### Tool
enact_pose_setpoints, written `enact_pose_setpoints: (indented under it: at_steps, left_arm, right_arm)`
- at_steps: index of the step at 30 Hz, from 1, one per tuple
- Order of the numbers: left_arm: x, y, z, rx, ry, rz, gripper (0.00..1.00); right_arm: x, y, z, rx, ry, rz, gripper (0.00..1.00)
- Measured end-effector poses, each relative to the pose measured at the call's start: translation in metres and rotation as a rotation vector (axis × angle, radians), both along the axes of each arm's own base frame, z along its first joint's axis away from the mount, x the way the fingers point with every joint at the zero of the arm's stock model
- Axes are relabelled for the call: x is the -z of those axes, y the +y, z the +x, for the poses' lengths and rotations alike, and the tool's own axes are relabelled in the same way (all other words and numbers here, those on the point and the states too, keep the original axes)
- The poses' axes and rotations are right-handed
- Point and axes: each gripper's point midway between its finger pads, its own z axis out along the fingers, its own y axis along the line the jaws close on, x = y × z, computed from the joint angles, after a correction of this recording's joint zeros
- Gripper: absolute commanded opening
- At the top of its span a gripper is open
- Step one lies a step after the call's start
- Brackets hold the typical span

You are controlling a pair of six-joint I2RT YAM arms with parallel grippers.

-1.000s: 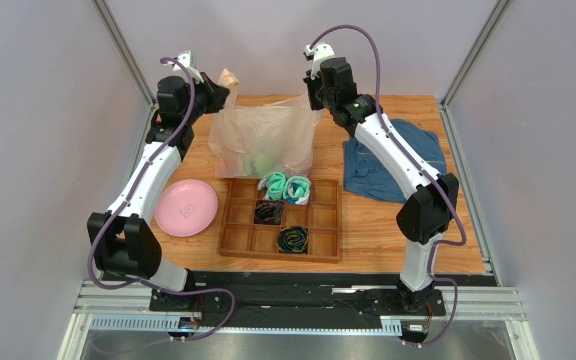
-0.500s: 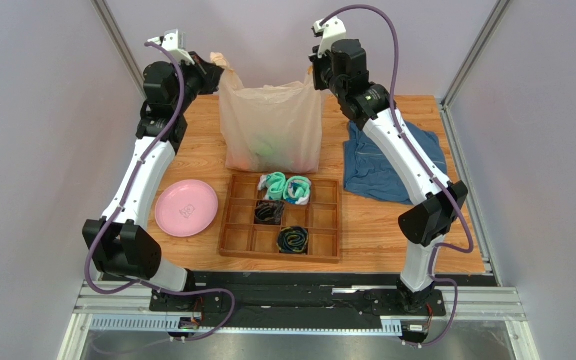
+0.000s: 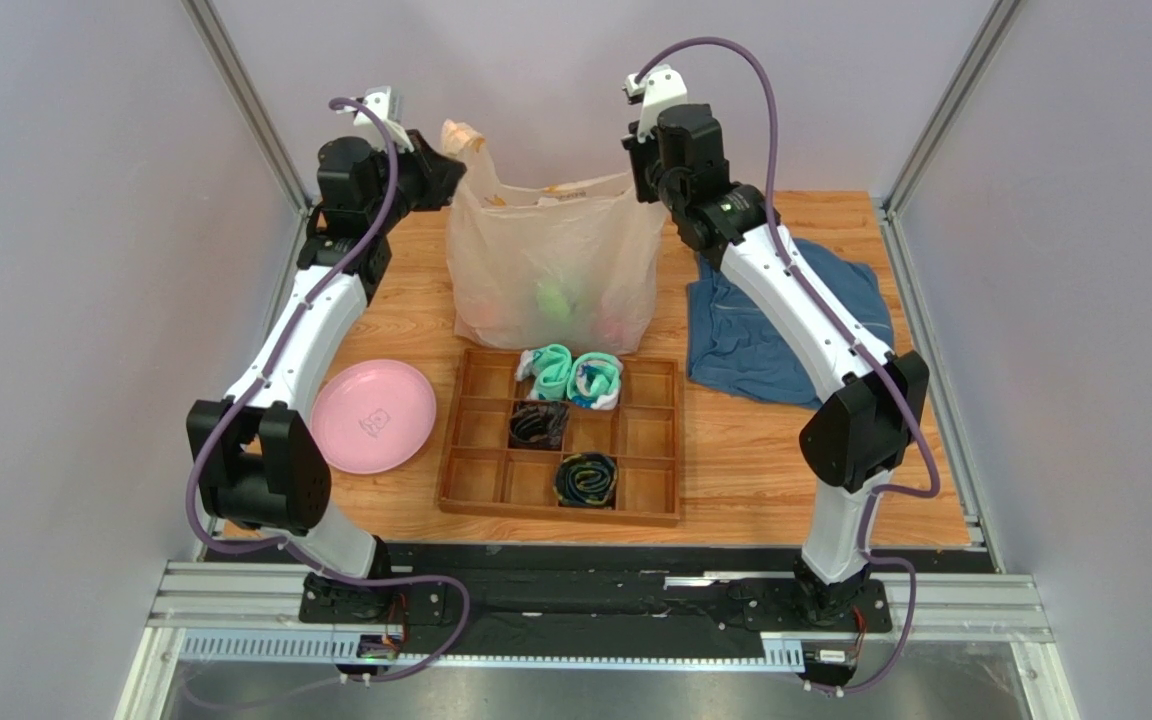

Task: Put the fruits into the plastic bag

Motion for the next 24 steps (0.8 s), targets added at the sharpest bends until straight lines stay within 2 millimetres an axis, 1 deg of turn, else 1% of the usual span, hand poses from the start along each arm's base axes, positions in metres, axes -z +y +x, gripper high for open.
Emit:
enact_pose_setpoints:
  at_steps: [1,2,3,4,6,7,8,9,10,12,15,19,22,24]
  left_arm:
    - [0.000,0.000,0.000,0.002,0.000,0.003,0.48]
    - [0.001,0.000,-0.001,0.004,0.001,0.006,0.55]
    - [0.002,0.000,-0.001,0.006,0.004,0.010,0.65]
    - [0.002,0.000,-0.002,0.005,0.009,0.008,0.69]
    - [0.003,0.000,-0.004,0.004,0.016,0.010,0.80]
    - [0.002,0.001,-0.005,0.004,0.018,0.011,0.88]
    - [-0.001,0.001,-0.007,0.003,0.015,0.010,0.91]
    - [-0.004,0.001,-0.009,0.003,0.007,0.013,0.93]
    - [-0.009,0.002,-0.012,0.001,0.001,0.013,0.93]
    - [-0.018,0.004,-0.020,-0.006,-0.008,0.013,0.94]
    - [-0.036,0.010,-0.035,-0.029,-0.035,0.012,0.95]
    - [-0.061,0.024,-0.061,-0.093,-0.077,0.013,0.96]
    - [-0.065,0.040,-0.080,-0.177,-0.060,0.016,0.96]
    - [-0.062,0.052,-0.095,-0.234,-0.037,0.020,0.97]
  right_arm:
    - [0.000,0.000,0.000,0.000,0.001,0.001,0.23]
    - [0.000,0.000,0.000,0.000,0.001,0.001,0.28]
    - [0.001,0.000,0.000,0.000,0.004,0.001,0.33]
    - [0.001,0.000,0.000,0.000,0.005,0.007,0.43]
    - [0.000,0.002,-0.002,-0.007,0.008,0.019,0.52]
    - [0.000,0.003,-0.003,-0.011,0.009,0.025,0.62]
    - [-0.001,0.003,-0.006,-0.018,0.012,0.029,0.69]
    - [-0.001,0.003,-0.009,-0.026,0.017,0.037,0.75]
    - [-0.003,0.004,-0.012,-0.033,0.019,0.047,0.87]
    - [-0.009,0.005,-0.019,-0.050,0.019,0.071,0.95]
    - [-0.023,0.003,-0.035,-0.074,0.006,0.106,0.97]
    - [-0.052,-0.006,-0.063,-0.093,-0.038,0.174,0.98]
    - [-0.070,-0.017,-0.086,-0.091,-0.073,0.229,0.98]
    - [-0.075,-0.028,-0.099,-0.074,-0.085,0.260,0.98]
